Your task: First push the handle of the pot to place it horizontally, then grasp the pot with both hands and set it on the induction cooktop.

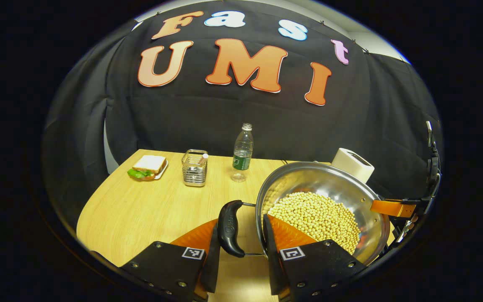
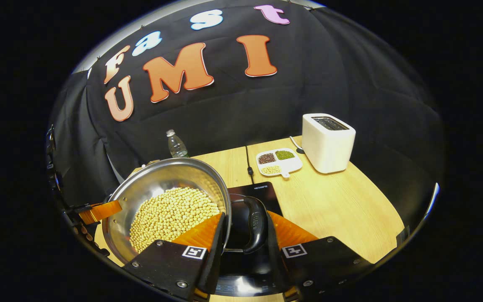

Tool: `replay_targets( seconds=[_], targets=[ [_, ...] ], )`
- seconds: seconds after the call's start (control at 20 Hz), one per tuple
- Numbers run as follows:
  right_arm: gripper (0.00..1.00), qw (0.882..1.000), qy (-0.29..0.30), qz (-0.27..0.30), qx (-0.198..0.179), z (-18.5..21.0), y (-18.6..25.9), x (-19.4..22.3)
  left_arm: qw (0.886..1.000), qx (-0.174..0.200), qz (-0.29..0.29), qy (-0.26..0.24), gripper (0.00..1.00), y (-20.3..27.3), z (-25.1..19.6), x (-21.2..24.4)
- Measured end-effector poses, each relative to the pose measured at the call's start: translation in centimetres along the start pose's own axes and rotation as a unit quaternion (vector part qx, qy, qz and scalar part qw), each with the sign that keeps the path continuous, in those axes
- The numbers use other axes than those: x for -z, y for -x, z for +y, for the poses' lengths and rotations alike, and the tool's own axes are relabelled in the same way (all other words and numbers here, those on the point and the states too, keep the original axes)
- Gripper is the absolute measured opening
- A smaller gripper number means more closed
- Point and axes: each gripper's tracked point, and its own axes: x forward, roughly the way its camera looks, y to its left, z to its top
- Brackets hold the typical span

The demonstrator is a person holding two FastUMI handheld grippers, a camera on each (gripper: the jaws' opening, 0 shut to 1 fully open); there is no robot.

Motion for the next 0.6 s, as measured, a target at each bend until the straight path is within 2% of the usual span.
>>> replay_targets(
  seconds=[0.35,0.6],
  targets=[
    [0.52,1.000,-0.014,0.023,0.010,-4.4,-1.9,1.5,0.999,0.009,0.029,-0.014,0.50,-2.8,-4.1,2.0],
    [0.52,0.999,-0.013,0.033,0.018,-5.6,-3.2,2.2,0.999,0.012,0.053,-0.008,0.50,-4.6,-4.9,4.0]
  ],
)
